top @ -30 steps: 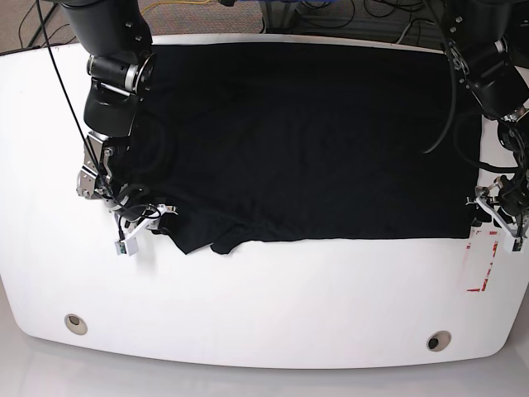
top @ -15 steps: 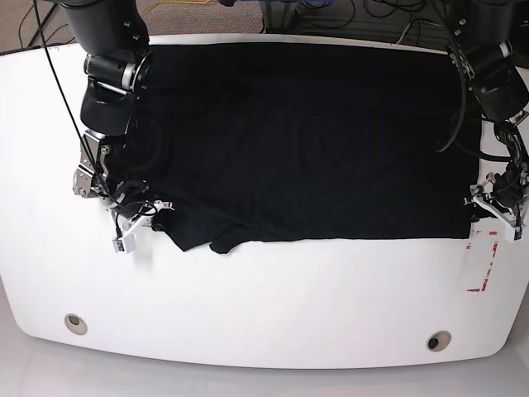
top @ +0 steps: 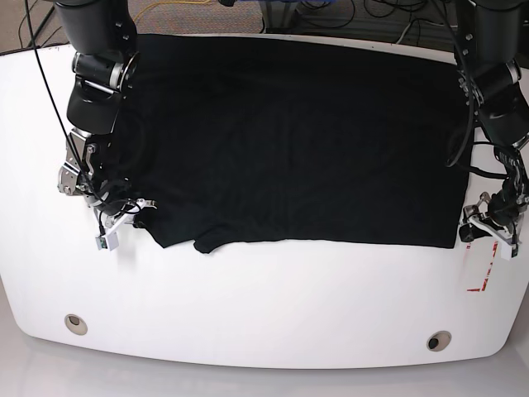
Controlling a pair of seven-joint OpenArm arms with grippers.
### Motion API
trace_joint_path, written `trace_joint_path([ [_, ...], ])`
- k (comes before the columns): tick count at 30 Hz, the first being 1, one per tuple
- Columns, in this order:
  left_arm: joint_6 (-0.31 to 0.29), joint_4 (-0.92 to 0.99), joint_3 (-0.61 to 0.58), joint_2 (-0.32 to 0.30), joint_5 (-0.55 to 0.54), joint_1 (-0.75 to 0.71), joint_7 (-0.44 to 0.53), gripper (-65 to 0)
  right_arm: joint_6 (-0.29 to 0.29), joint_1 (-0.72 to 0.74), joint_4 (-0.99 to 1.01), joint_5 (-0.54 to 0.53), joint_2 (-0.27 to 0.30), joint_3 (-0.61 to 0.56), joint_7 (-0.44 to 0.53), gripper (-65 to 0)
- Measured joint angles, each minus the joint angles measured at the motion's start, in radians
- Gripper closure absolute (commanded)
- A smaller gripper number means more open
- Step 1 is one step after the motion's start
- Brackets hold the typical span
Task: Layout the t-shirt on the table in an organized manner, then fold the t-shirt properly
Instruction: 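Grasp the hem corners with both grippers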
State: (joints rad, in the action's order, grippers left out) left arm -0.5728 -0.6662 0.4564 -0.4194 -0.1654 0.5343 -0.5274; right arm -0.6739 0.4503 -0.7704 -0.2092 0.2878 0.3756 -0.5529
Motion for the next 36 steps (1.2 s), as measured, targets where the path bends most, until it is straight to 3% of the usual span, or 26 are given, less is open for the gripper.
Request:
trace_joint_path([
  [9, 0.0, 0.135, -0.005, 0.0, -0.001, 0.059, 0.05, -35.0, -0.003, 0.0, 0.0, 0.001, 0.009, 0.0, -0.001, 0.0],
  [14, 0.001, 0.153, -0.075, 0.002, 0.0, 0.058, 0.05, -35.0, -0.003, 0.0, 0.0, 0.0, 0.008, 0.0, -0.001, 0.0],
  [20, 0.002, 0.153, -0.11, 0.036, 0.0, 0.059, 0.096, -35.0, -0.003, 0.0, 0.0, 0.0, 0.009, 0.0, -0.001, 0.0],
  [27, 0.116, 0.155, -0.111, 0.058, -0.006, 0.056, 0.106, -35.0, -0.003, 0.0, 0.0, 0.0, 0.009, 0.0, -0.001, 0.0],
  [36, 0.121, 0.155, -0.111, 0.067, -0.007, 0.053, 0.11, -35.0, -0.003, 0.0, 0.0, -0.001, 0.008, 0.0, -0.001, 0.0],
])
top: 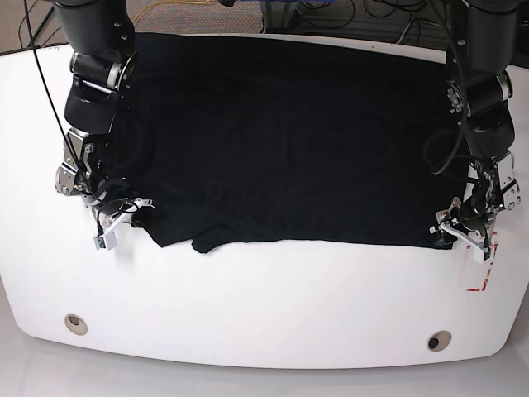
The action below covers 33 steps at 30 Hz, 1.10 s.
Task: Layout the t-shirt on the table in an organized manner, then fold the t-shirt properly
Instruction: 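Grasp the hem corners with both grippers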
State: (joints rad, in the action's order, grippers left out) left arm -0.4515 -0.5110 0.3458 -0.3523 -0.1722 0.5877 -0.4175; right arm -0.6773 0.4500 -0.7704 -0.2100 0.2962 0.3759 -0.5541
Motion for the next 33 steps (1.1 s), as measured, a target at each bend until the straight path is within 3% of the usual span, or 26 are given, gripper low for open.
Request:
trace_joint_path([
  [10, -0.001, 0.0, 0.001, -0.005, 0.097, 0.003, 0.009, -35.0, 0.0, 0.0, 0.0, 0.0, 0.0, 0.003, 0.0, 0.0],
  [27, -0.001, -0.01, 0.003, 0.027, 0.099, -0.013, 0.043, -34.3, 0.0, 0.0, 0.0, 0.0, 0.0, 0.003, 0.0, 0.0],
  [30, -0.002, -0.01, 0.003, 0.037, 0.099, -0.01, 0.046, -30.1, 0.0, -0.002, 0.0, 0.0, -0.001, 0.003, 0.001, 0.0],
  [33, -0.001, -0.01, -0.005, 0.045, 0.099, -0.008, 0.046, -20.8, 0.0, -0.009, 0.0, -0.005, 0.0, 0.003, 0.005, 0.0],
])
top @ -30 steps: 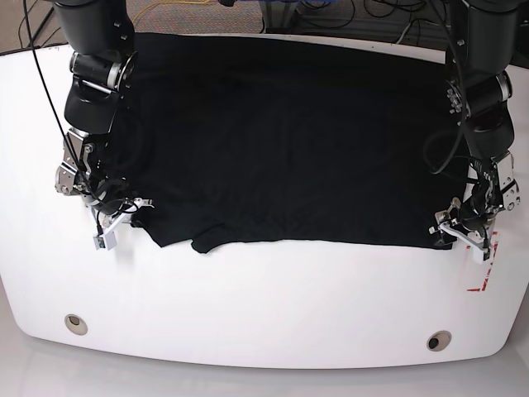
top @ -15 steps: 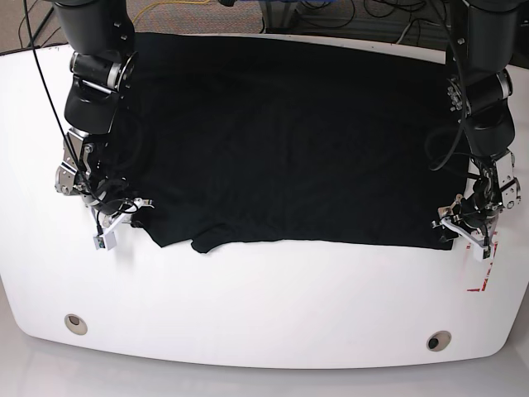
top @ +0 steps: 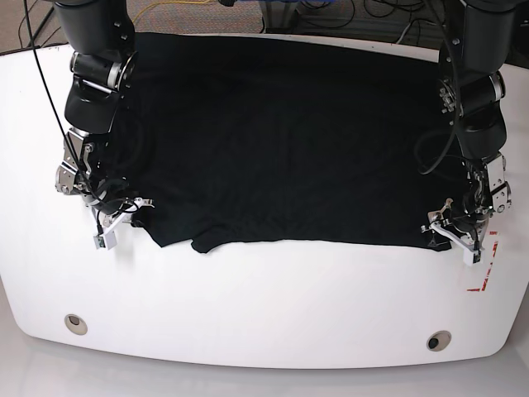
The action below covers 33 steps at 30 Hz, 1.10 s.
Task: Layout the t-shirt on the table in an organized manner, then fold the t-shirt properly
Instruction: 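Grasp the hem corners with both grippers, then lift the hem with both grippers and fold it toward the collar edge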
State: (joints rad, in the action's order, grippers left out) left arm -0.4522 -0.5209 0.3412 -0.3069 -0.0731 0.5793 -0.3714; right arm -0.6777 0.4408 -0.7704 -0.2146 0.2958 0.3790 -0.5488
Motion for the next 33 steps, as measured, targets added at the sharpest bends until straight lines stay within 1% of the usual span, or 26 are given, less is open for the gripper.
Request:
trace_joint_path([
  [3, 0.0, -0.005, -0.02, 0.008, 0.003, -0.001, -0.001, -12.1, -0.001, -0.006, 0.0, -0.007, 0.0, 0.001, 0.009, 0.0],
  [10, -0.005, -0.005, -0.028, 0.025, -0.002, 0.0, 0.003, -1.7, 0.0, -0.014, -0.024, 0.0, -0.002, 0.0, 0.002, 0.0],
  [12, -0.005, -0.005, -0.028, 0.026, -0.003, 0.0, 0.001, 0.0, 0.0, -0.025, -0.043, 0.002, -0.002, 0.0, 0.002, 0.0],
  [19, -0.011, -0.012, -0.028, 0.023, -0.006, -0.002, -0.003, 0.0, -0.001, -0.046, -0.099, 0.009, -0.005, -0.001, -0.01, 0.0],
  [20, -0.011, -0.023, -0.028, 0.024, -0.005, -0.004, -0.015, 0.0, 0.0, -0.046, -0.104, 0.009, -0.005, -0.001, -0.01, 0.0],
  [23, -0.01, -0.092, -0.028, 0.031, 0.014, -0.02, -0.062, 0.0, 0.0, -0.045, -0.132, 0.009, -0.005, -0.001, -0.01, 0.0],
  [29, -0.016, -0.241, -0.003, 0.034, 0.006, -0.092, -0.098, 0.0, -0.003, -0.051, -0.191, 0.007, -0.008, -0.001, -0.014, 0.0],
  [32, -0.02, -0.298, -0.001, 0.035, 0.011, -0.122, -0.125, 0.0, -0.003, -0.06, -0.228, 0.007, -0.004, -0.002, -0.047, 0.0],
  [33, -0.035, -0.319, 0.002, 0.034, 0.011, -0.133, -0.14, 0.0, -0.004, -0.063, -0.243, 0.008, -0.002, -0.002, -0.064, 0.0],
])
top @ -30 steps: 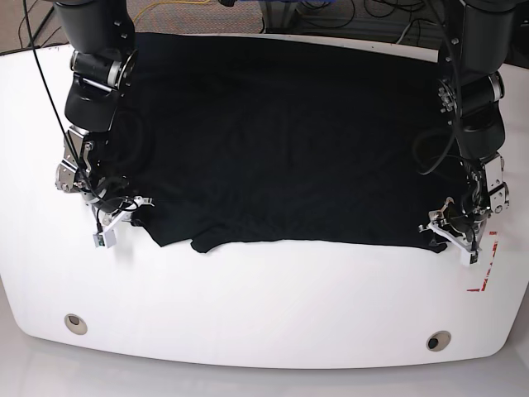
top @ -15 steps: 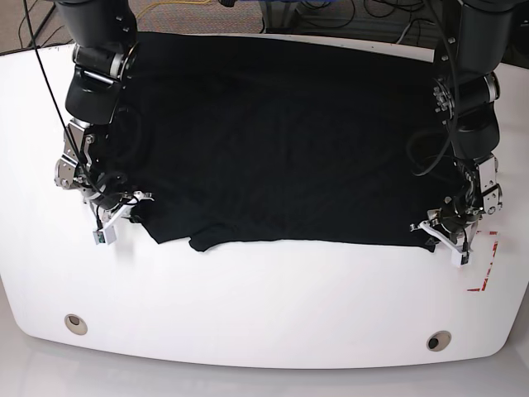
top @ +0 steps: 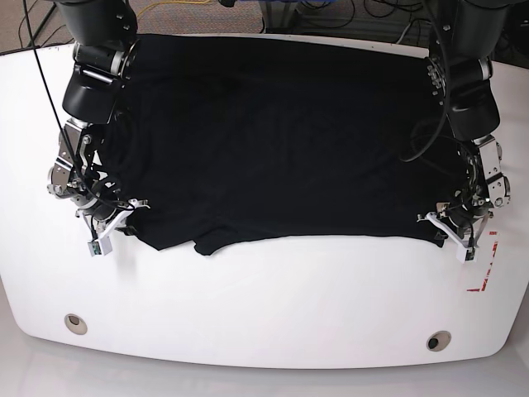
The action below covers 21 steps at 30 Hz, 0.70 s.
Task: Layout the t-shirt on the table in an organized manner, then fold the t-shirt properly
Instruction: 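Lift the hem with both grippers and fold it toward the collar edge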
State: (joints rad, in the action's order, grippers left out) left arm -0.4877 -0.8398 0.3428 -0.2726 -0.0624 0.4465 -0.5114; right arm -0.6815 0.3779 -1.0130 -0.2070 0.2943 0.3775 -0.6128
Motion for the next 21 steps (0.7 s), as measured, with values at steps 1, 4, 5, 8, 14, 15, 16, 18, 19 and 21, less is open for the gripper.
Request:
trace_joint_path([
  [1, -0.014, -0.019, 0.002, 0.0, 0.002, -0.008, -0.011, 0.0, 0.0, -0.003, -0.016, -0.001, 0.002, 0.001, -0.015, 0.0],
  [4, -0.066, -0.092, 0.002, 0.002, 0.003, -0.036, -0.064, 0.0, 0.0, -0.015, -0.072, -0.003, 0.01, 0.003, -0.053, 0.0],
  [5, -0.077, -0.113, 0.002, 0.002, -0.003, -0.043, -0.07, 0.0, 0.0, -0.019, -0.089, -0.008, 0.014, 0.004, -0.058, 0.0],
  [8, -0.095, -0.188, 0.002, 0.004, -0.005, -0.067, -0.099, 0.0, 0.0, -0.032, -0.151, -0.009, 0.019, 0.006, -0.082, 0.0],
  [14, -0.1, -0.349, 0.002, 0.005, -0.008, -0.124, -0.175, 0.0, -0.003, -0.063, -0.275, -0.008, 0.017, 0.008, -0.161, 0.0],
  [15, -0.101, -0.372, 0.002, 0.003, -0.009, -0.133, -0.184, 0.0, -0.006, -0.069, -0.3, -0.011, 0.016, 0.014, -0.17, 0.0],
  [16, -0.1, -0.395, 0.002, 0.004, -0.006, -0.143, -0.199, 0.0, -0.007, -0.077, -0.328, -0.01, 0.013, 0.023, -0.184, 0.0],
  [18, -0.101, -0.438, 0.002, 0.004, -0.008, -0.161, -0.208, 0.0, -0.007, -0.092, -0.381, -0.018, 0.008, 0.039, -0.212, 0.0],
  [19, -0.101, -0.463, 0.002, 0.003, -0.01, -0.171, -0.209, 0.0, -0.009, -0.098, -0.409, -0.018, 0.008, 0.045, -0.229, 0.0],
  [21, -0.105, -0.51, 0.002, 0.004, -0.01, -0.189, -0.224, 0.0, -0.007, -0.109, -0.462, -0.016, 0.008, 0.055, -0.268, 0.0],
])
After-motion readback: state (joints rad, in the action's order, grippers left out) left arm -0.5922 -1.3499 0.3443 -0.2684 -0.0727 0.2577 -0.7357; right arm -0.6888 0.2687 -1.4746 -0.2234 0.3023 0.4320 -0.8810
